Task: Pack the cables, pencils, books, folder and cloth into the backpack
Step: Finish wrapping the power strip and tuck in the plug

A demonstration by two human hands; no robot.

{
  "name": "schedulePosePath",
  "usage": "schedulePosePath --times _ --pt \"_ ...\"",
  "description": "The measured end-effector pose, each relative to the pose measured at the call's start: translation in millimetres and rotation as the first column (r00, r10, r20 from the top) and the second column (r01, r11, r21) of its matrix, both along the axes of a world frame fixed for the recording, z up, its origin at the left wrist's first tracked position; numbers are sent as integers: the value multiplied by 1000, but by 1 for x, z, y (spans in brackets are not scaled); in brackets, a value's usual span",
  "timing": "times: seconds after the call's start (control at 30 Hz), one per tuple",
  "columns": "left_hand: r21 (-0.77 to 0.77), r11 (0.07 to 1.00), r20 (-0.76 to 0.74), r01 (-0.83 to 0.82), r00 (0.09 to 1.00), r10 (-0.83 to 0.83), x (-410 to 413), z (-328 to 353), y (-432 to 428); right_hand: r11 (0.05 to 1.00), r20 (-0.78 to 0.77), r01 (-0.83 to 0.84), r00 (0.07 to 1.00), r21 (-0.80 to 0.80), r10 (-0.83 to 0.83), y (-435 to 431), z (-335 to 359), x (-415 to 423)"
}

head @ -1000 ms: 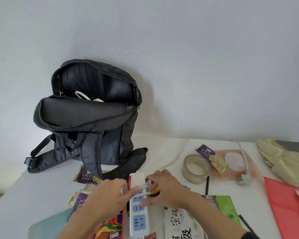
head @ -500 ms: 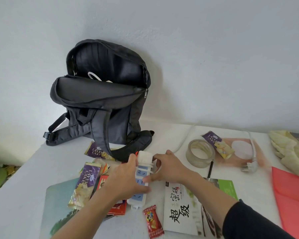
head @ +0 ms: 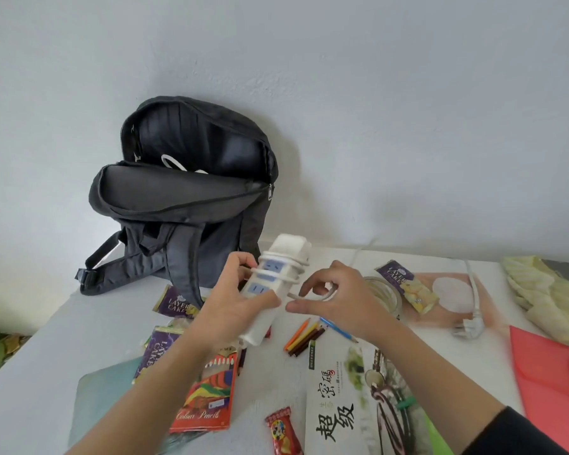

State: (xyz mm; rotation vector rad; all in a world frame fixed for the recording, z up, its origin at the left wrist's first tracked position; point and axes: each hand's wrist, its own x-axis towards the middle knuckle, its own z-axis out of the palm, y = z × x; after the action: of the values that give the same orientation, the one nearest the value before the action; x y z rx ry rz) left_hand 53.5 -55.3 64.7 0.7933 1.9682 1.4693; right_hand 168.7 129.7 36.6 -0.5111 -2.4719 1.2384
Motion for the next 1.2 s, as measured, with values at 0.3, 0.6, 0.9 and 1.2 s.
schedulePosePath --times 0.3,0.6,0.9,1.2 --pt "42 998 82 36 996 -40 2 -3 31 998 -124 -18 992 62 26 20 8 20" --pt "75 995 38 68 997 -71 -5 -6 42 993 -168 108 979 -54 -116 20 24 22" --pt "23 980 51 197 979 -198 -7 -6 36 979 -39 -37 999 -200 30 21 18 11" --pt "146 955 167 258 945 -281 4 -1 37 966 -160 31 984 -256 -74 16 14 5"
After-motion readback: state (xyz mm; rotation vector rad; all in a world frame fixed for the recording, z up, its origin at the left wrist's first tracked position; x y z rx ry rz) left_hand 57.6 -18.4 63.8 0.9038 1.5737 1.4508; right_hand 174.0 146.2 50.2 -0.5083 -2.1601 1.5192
